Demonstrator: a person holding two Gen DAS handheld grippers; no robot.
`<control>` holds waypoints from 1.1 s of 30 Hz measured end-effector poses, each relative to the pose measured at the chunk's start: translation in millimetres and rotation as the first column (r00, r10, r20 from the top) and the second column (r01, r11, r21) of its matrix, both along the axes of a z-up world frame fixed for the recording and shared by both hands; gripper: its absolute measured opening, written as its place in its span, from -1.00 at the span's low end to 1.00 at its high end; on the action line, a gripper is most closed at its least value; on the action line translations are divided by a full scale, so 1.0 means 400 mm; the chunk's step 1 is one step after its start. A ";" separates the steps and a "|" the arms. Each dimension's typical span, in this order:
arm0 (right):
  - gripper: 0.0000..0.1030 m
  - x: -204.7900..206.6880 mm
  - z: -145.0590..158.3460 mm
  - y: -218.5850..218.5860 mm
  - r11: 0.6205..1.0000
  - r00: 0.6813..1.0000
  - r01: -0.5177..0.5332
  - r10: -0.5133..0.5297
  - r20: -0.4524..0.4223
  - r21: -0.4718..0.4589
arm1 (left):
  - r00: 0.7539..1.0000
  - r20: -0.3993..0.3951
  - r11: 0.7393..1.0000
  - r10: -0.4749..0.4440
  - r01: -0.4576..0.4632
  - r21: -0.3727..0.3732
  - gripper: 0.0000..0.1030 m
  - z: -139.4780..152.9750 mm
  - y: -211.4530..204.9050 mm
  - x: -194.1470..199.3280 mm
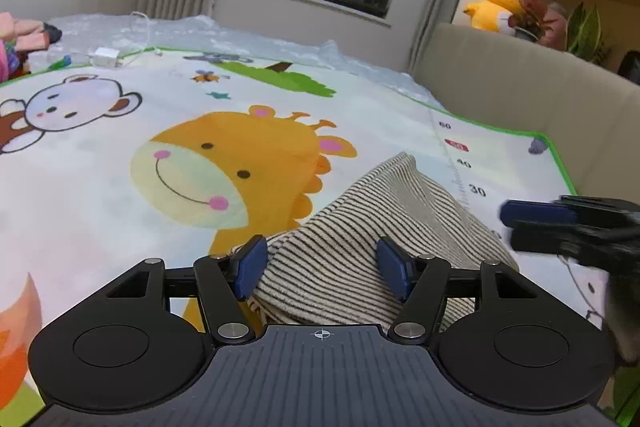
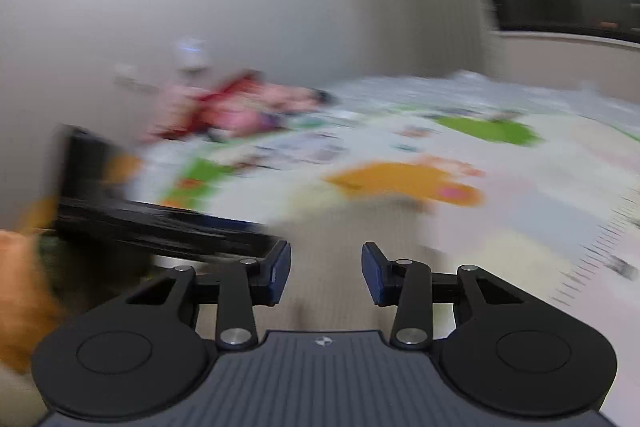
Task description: Fold clothes
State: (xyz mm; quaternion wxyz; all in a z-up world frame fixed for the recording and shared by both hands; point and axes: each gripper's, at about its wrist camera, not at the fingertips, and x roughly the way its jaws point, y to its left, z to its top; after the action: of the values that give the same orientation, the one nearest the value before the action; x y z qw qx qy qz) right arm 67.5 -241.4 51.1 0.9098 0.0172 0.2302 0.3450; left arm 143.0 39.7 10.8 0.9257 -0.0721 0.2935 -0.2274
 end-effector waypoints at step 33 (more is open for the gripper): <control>0.39 0.117 -0.006 -0.104 0.974 0.938 0.216 -0.225 -0.263 -0.063 | 0.999 -0.023 0.996 0.035 -0.037 -0.082 0.61 -0.004 0.083 0.039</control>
State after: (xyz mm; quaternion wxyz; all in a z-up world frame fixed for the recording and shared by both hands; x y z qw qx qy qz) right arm 114.3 -282.9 48.8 0.9031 0.0743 0.3539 0.2315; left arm 158.6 73.0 9.4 0.9226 -0.1178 0.2928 -0.2218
